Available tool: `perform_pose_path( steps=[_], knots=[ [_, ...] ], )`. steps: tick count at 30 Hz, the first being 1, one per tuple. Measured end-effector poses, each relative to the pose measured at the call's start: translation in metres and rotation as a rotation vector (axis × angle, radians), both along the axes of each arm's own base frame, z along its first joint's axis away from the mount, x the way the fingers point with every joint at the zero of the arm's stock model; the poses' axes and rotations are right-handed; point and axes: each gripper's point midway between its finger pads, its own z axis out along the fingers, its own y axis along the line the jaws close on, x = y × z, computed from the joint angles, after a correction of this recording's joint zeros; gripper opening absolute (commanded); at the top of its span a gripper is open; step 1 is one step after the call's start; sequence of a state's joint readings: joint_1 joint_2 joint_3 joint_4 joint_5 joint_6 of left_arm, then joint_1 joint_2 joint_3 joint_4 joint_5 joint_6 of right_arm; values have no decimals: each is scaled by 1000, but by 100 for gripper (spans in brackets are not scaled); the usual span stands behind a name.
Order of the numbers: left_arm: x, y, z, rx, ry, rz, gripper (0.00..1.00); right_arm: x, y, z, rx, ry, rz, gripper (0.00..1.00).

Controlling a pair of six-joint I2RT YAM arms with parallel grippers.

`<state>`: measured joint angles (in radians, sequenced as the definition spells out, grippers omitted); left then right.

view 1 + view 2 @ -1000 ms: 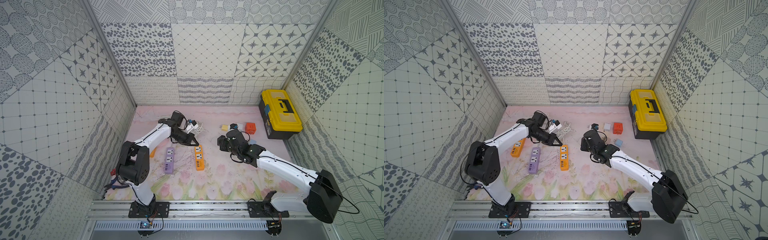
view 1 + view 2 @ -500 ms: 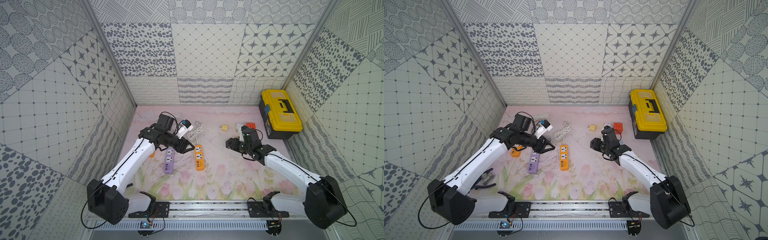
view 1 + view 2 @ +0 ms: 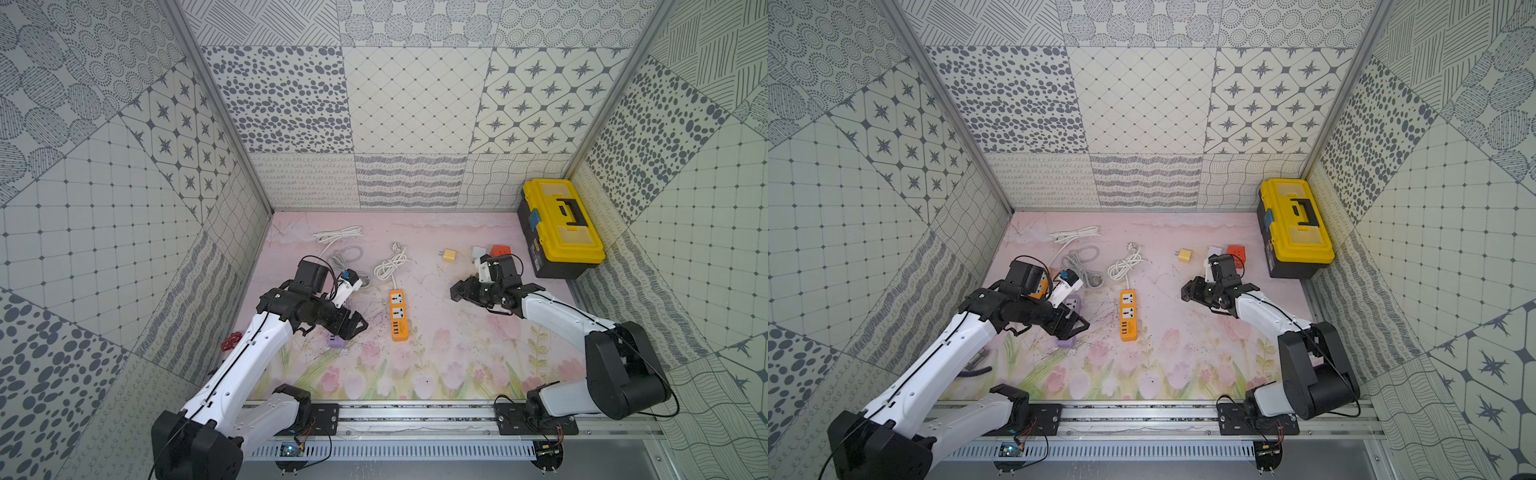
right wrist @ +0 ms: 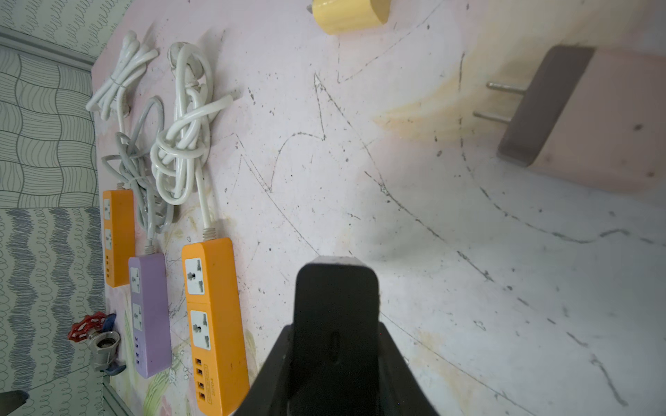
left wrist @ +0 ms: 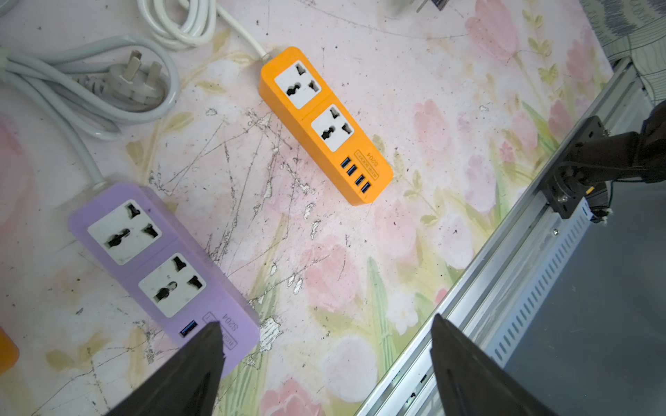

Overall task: Pull the plug off the socket
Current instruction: Place the plug at the center of the board.

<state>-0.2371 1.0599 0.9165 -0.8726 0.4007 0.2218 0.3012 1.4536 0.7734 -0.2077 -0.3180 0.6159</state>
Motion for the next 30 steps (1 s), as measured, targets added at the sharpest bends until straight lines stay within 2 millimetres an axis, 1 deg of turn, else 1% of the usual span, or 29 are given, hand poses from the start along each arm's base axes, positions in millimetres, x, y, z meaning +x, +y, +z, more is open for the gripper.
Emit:
perform_pose_path(
  steps=[4, 8, 12, 13, 15, 18, 20, 23, 25, 27, 28, 30],
  knots=[
    [-1, 7, -9, 28, 8, 24, 92, 12, 4, -8, -4, 13, 1, 2],
    [0, 10, -12, 45, 7, 37, 92, 31, 8, -12, -11, 6, -6, 4],
    [1, 12, -12, 54, -3, 43, 92, 49, 16, -16, -17, 1, -2, 7],
    [1, 12, -12, 55, -3, 44, 92, 53, 18, -18, -21, 2, 0, 8],
    [1, 13, -12, 57, -6, 45, 92, 60, 22, -21, -29, 0, 3, 16],
    [1, 13, -12, 59, -9, 46, 92, 69, 26, -22, -33, -12, 5, 18],
    [1, 13, -12, 59, -11, 47, 92, 75, 27, -22, -39, -19, 7, 25],
    [2, 13, -12, 58, -13, 47, 92, 79, 27, -22, -49, -29, 9, 49],
    [2, 13, -12, 59, -13, 47, 92, 79, 25, -25, -66, -25, 6, 58],
    [2, 13, -12, 59, -14, 47, 92, 77, 22, -28, -85, -21, 5, 61],
    [2, 13, -12, 59, -15, 47, 92, 76, 20, -30, -95, -19, 3, 64],
    [2, 13, -11, 60, -17, 48, 92, 73, 16, -34, -114, -9, -2, 66]
  ],
)
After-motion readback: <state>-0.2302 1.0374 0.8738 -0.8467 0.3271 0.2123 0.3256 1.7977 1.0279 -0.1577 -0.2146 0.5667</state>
